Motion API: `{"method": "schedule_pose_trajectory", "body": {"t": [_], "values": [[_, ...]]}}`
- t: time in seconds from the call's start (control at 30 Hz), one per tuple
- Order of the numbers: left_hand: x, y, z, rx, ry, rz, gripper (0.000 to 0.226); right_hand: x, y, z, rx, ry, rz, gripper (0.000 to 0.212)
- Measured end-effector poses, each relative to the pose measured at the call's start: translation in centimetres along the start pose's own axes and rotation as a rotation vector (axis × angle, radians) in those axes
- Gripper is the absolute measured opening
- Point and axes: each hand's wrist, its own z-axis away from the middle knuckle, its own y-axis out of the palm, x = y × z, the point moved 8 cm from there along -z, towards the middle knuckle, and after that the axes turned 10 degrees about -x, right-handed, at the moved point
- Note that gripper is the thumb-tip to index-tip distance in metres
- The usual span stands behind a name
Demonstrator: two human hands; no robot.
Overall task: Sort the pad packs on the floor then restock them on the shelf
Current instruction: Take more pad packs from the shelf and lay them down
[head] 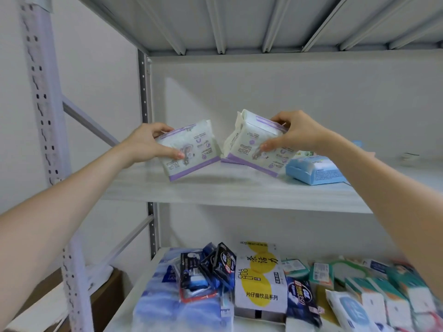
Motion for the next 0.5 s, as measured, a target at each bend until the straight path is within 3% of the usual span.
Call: {"method": "schedule_pose_trajectory", "body": {"t": [0.1, 0.5], "values": [[-0.9, -0.7, 2.2, 0.022, -0.004, 0.02, 0.081, 0.3, -0.8, 2.5, 0.025, 0.03, -0.039, 0.056], [-7.3, 2.1, 16.0, 0.102, -0.039, 0.064, 0.071, -1.2, -5.2, 17.1, 0.119, 0.098, -0.168, 0.058]]}}
